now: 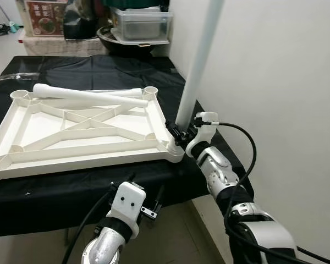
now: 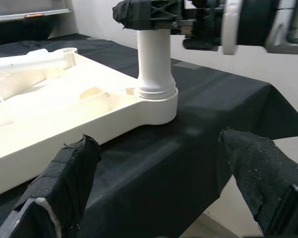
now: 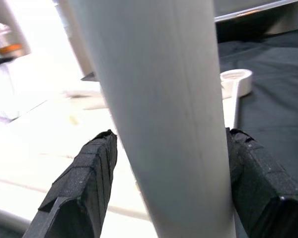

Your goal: Building children table

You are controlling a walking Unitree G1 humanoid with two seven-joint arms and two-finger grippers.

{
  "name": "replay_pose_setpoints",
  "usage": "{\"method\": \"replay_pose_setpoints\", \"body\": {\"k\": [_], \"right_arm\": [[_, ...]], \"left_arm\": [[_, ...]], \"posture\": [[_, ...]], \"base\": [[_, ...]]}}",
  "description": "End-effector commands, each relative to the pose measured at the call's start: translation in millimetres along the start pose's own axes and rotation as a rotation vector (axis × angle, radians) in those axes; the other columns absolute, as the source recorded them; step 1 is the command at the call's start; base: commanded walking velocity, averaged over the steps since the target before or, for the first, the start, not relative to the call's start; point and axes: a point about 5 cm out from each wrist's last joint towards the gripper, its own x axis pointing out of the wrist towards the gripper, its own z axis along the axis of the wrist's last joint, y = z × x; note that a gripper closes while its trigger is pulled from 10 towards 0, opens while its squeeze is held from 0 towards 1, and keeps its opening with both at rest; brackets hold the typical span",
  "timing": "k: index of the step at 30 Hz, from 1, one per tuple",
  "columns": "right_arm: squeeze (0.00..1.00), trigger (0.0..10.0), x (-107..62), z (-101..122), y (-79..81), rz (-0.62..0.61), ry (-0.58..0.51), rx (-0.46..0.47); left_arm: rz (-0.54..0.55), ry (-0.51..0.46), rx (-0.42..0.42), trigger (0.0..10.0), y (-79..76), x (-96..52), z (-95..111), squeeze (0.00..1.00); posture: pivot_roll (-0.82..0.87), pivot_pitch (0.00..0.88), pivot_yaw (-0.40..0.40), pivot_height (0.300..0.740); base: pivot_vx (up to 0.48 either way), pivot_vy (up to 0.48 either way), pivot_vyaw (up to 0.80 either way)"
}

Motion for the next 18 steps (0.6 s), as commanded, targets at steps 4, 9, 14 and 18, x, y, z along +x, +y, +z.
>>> {"method": "replay_pose_setpoints", "body": {"k": [4,9,14,18], "right_arm": [[0.0,10.0,1.1,-4.7,16.4,0.352,0.182,-0.04],[0.0,10.0,3.2,-3.3,26.3,0.529,0.282,-0.098],[0.0,10.0,4.7,-6.4,40.1,0.717,0.389,-0.156],[0.0,10.0,3.6,-7.0,41.8,0.754,0.408,-0.159]], "left_arm": [[-0.009,0.021,-0.015,10.0,-3.4,0.0,-5.1,0.0],[-0.009,0.022,-0.015,10.0,-4.4,-1.1,-5.2,0.0],[-0.007,0.021,-0.018,10.0,-5.5,-2.8,-4.7,0.0],[-0.007,0.021,-0.019,10.0,-5.6,-3.0,-4.6,0.0]], "posture": [[0.12,0.064,-0.108,0.74],[0.13,0.061,-0.12,0.74],[0.14,0.061,-0.124,0.74],[0.14,0.061,-0.124,0.74]], "base": [[0.0,0.0,0.0],[0.0,0.0,0.0],[0.0,0.0,0.0],[0.0,0.0,0.0]]}}
